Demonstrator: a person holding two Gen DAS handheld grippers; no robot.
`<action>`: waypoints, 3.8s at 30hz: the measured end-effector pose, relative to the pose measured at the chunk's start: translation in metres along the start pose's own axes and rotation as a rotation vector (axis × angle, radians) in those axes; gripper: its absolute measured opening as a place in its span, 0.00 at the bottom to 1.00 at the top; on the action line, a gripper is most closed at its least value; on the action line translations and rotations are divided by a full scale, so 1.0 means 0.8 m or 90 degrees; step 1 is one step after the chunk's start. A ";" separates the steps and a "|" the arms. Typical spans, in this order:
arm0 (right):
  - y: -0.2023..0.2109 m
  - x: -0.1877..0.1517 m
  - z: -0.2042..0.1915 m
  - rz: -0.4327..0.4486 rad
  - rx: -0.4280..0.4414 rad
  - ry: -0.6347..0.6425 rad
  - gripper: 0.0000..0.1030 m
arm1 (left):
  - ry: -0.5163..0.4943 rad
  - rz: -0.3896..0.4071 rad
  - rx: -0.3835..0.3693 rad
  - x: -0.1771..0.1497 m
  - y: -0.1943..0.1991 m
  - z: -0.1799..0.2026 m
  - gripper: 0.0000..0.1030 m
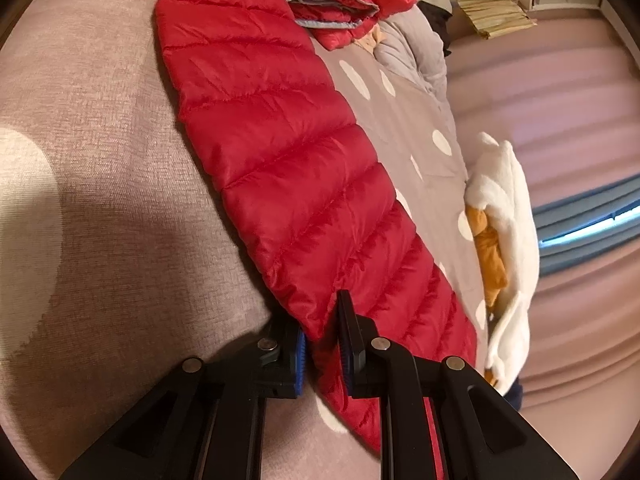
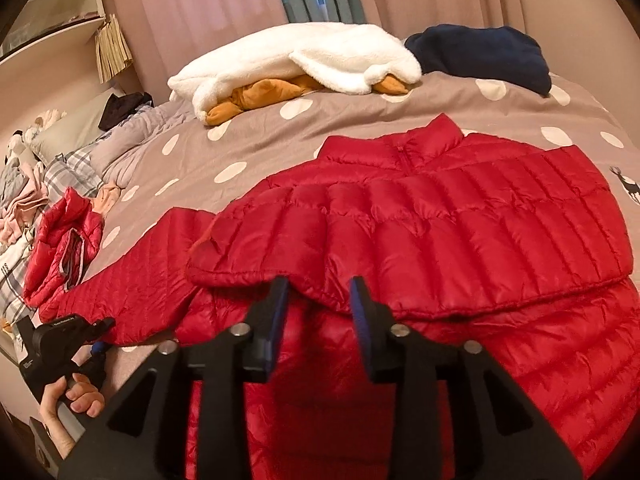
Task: Fold large clothes
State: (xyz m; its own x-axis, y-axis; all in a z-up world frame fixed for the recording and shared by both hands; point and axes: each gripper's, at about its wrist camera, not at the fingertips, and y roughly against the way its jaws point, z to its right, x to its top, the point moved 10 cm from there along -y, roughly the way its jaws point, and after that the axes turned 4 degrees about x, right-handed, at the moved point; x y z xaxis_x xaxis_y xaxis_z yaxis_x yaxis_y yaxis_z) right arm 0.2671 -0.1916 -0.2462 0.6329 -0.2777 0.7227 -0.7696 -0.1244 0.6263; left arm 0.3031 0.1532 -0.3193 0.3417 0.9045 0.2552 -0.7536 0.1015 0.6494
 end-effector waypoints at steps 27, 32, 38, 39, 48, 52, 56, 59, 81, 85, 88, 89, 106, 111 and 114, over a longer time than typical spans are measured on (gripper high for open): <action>0.149 0.027 0.258 0.119 -0.197 -0.152 0.54 | -0.373 0.147 -0.029 -0.063 0.066 0.183 0.12; 0.163 0.027 0.275 0.139 -0.209 -0.176 0.54 | -0.507 0.098 -0.107 -0.158 0.073 0.241 0.12; 0.173 0.021 0.306 0.145 -0.237 -0.214 0.54 | -0.693 -0.006 -0.136 -0.318 0.057 0.260 0.12; 0.175 0.020 0.310 0.147 -0.246 -0.218 0.54 | -0.701 -0.030 -0.115 -0.335 0.047 0.253 0.12; 0.180 0.011 0.326 0.148 -0.280 -0.248 0.54 | -0.737 -0.088 -0.048 -0.374 0.038 0.231 0.19; 0.184 0.010 0.326 0.152 -0.281 -0.255 0.54 | -0.694 -0.064 -0.052 -0.358 0.055 0.232 0.45; 0.191 0.011 0.323 0.159 -0.278 -0.259 0.54 | -0.696 0.000 -0.020 -0.350 0.082 0.214 0.45; 0.194 0.012 0.313 0.161 -0.265 -0.250 0.54 | -0.680 0.065 0.010 -0.315 0.106 0.199 0.45; 0.069 0.045 -0.012 0.071 -0.046 0.233 0.95 | -0.342 0.207 0.253 -0.042 0.121 0.058 0.45; 0.012 0.034 -0.059 0.013 -0.022 0.284 0.95 | -0.269 0.169 0.256 -0.027 0.115 0.023 0.45; -0.023 0.022 -0.075 -0.020 -0.030 0.306 0.94 | -0.238 0.145 0.259 -0.018 0.108 0.010 0.45; -0.033 0.019 -0.078 -0.032 -0.023 0.300 0.94 | -0.233 0.145 0.260 -0.016 0.108 0.008 0.45; -0.024 0.054 -0.061 0.057 -0.101 0.195 0.11 | -0.176 0.153 0.278 0.012 0.116 -0.023 0.45; 0.002 0.079 -0.016 0.088 -0.133 0.119 0.10 | -0.181 0.147 0.269 0.010 0.114 -0.018 0.45; 0.029 0.093 0.038 0.115 -0.148 0.035 0.10 | -0.187 0.146 0.270 0.008 0.113 -0.015 0.45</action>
State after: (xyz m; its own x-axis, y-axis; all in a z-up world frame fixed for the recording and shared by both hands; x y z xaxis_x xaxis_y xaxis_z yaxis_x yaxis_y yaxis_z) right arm 0.2940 -0.2441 -0.1870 0.4967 -0.2224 0.8390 -0.8338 0.1461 0.5323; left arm 0.2307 0.1730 -0.2677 0.3830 0.7246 0.5730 -0.5566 -0.3140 0.7692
